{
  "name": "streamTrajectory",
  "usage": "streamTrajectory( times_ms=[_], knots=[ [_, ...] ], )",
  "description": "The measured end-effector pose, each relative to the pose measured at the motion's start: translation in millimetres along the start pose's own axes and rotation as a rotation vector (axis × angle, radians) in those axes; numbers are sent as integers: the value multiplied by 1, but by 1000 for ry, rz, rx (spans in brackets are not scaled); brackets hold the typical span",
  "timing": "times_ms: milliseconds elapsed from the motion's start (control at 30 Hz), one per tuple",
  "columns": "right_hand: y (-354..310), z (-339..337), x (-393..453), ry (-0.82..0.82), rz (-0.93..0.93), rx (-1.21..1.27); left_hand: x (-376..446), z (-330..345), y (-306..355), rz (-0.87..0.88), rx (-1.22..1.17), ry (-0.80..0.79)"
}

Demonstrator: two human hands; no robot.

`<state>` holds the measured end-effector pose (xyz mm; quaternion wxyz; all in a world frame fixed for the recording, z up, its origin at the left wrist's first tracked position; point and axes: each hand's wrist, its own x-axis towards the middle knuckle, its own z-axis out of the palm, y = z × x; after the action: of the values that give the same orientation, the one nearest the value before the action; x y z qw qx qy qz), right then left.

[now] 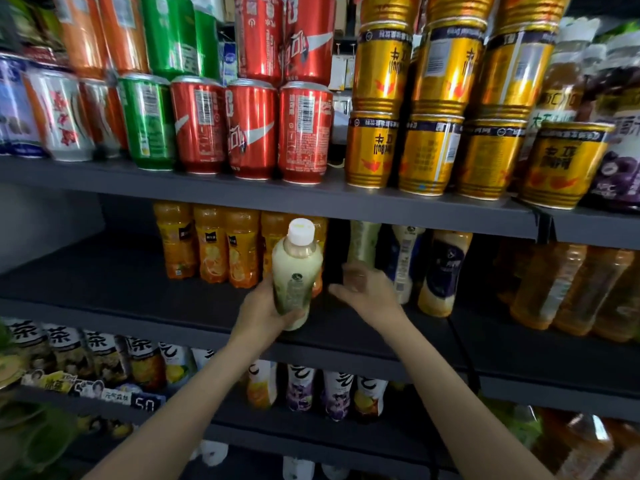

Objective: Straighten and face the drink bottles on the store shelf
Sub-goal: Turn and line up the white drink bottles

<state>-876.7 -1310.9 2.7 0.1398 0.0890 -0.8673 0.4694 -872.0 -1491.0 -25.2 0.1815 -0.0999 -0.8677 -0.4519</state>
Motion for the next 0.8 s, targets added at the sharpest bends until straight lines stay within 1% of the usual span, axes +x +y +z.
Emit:
streamTrajectory(
  times_ms=[100,167,233,400,467,633,700,767,800],
  knots=[
    [32,-6,25,159,114,-87,18,-2,-11,-23,16,-1],
    [41,-7,42,202,113,-182,32,-1,-17,-84,-4,-23],
    [46,-4,58,239,130,-222,44,2,-24,-140,24,-45],
    [47,19,88,287,296,-92,57,11,-35,-157,35,-23],
    [47,26,96,313,332,-67,57,12,-35,-162,30,-28],
    [48,30,94,346,316,-111,54,13,-37,-147,11,-16],
    [48,29,85,354,273,-106,51,16,-37,-145,-29,-2],
    [46,26,71,331,221,-85,42,21,-36,-123,-54,71],
    [45,24,63,306,198,-70,34,24,-34,-95,-29,158]
  ],
)
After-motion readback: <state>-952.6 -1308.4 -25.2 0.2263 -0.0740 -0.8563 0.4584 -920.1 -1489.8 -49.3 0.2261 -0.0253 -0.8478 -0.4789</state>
